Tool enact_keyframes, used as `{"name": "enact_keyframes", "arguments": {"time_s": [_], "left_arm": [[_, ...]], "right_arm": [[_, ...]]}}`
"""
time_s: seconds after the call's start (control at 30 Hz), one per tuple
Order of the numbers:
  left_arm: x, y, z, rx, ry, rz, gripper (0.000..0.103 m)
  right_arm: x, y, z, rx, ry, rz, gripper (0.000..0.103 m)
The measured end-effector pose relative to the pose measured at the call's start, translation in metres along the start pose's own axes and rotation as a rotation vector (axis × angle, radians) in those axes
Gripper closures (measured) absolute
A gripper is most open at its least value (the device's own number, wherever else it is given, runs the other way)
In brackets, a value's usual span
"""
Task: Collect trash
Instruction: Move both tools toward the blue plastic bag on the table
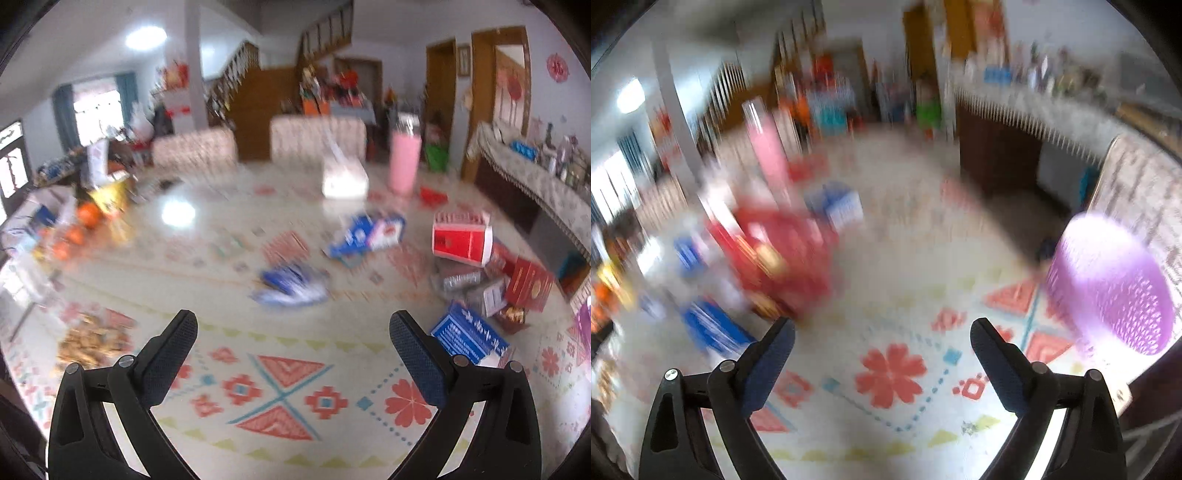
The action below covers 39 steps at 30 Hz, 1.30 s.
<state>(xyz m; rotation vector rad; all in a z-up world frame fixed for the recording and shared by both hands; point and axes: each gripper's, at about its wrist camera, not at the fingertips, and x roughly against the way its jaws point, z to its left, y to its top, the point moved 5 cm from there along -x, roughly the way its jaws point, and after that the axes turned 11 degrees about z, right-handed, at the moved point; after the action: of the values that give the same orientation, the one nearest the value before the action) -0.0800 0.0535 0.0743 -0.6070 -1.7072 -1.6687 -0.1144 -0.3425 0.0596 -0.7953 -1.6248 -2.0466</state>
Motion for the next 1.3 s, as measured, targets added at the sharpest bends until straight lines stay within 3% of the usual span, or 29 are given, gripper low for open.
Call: {"name": "enact_keyframes", "arguments": {"time_s": [0.1,0.27,0.33,0.4,0.5,0.53,0.6,0.73,0.9,1.0,1.1,1.3], "left_arm": [[0.023,0.005,0.017,0.032,0.031,-0.068,0.000],[0.062,0.007,0.044,0.074,0.083,-0.173,0.000],[0.075,0.005,0.052,0.079,0.118,-0.206,0.000],[0.085,0.003,0.057,0.074,0.146,-0.238,0.000],[0.093,-0.003,0.062,0.074,0.141,-0.244,0.000],[0.095,-0.005,0.064,0.079,0.134,-0.242,0.000],[0.095,-0.008,0.068,0.086,0.132,-0.239,0.000],[0.085,-0.012,0.074,0.087,0.142,-0.199,0.000],[0.062,-0.018,0.078,0.055,0.152,-0.136,0.000],[0.051,-0.022,0.076,0.027,0.162,-0.101,0.000],[0.039,-0.025,0.071,0.014,0.169,-0.060,0.000],[0.017,-0.032,0.056,0.043,0.109,0.027,0.000]], "right_arm": [[0.061,0.009,0.011,0.010,-0.088,-0.298,0.001],[0.112,0.033,0.030,0.106,-0.196,-0.522,0.000],[0.143,0.037,0.043,0.148,-0.255,-0.661,0.000],[0.166,0.042,0.061,0.231,-0.378,-0.830,0.000],[0.173,0.048,0.090,0.382,-0.583,-0.943,0.000],[0.171,0.052,0.097,0.420,-0.620,-0.912,0.000],[0.164,0.060,0.102,0.434,-0.586,-0.776,0.000],[0.134,0.047,0.105,0.404,-0.345,-0.459,0.000],[0.069,-0.001,0.105,0.333,-0.099,-0.120,0.000],[0.027,-0.026,0.070,0.256,0.004,0.068,0.000],[0.003,-0.048,0.060,0.198,0.083,0.187,0.000],[-0.015,-0.073,0.083,0.236,0.110,0.263,0.000]]}}
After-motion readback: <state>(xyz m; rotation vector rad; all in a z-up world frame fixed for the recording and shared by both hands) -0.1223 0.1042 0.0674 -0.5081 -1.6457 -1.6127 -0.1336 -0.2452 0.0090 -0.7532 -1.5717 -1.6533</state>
